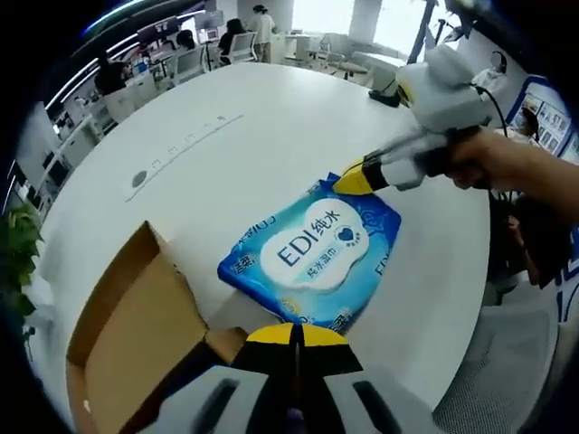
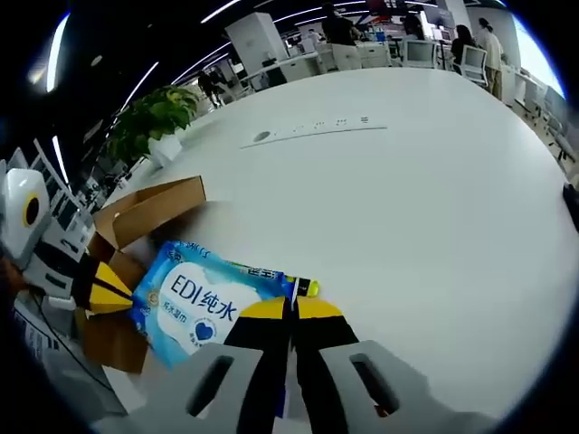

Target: Operate the shoe box by opening the lid, removing the specified soft item, and placing it in the target area until the item is outside and the box remains undamaged.

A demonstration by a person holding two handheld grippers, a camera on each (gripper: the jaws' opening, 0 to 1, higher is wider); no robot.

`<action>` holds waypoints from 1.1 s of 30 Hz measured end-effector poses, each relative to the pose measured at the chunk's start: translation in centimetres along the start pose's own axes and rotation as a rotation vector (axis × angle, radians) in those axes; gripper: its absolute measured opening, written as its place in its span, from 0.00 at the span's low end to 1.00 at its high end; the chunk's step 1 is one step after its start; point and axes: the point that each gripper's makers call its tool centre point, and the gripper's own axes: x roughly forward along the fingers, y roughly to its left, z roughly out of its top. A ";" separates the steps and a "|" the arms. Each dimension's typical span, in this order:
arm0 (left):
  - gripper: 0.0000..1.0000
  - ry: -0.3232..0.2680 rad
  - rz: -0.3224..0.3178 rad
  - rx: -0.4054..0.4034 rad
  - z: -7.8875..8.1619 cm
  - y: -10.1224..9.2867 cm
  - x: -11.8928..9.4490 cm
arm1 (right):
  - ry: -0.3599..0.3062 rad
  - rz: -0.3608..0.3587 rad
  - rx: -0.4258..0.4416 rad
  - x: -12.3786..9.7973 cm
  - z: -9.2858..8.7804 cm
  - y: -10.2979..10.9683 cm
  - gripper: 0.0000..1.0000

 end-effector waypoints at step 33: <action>0.25 -0.190 0.032 -0.071 -1.1 2.0 -6.6 | -0.033 -0.003 -0.095 -2.6 0.9 1.6 0.18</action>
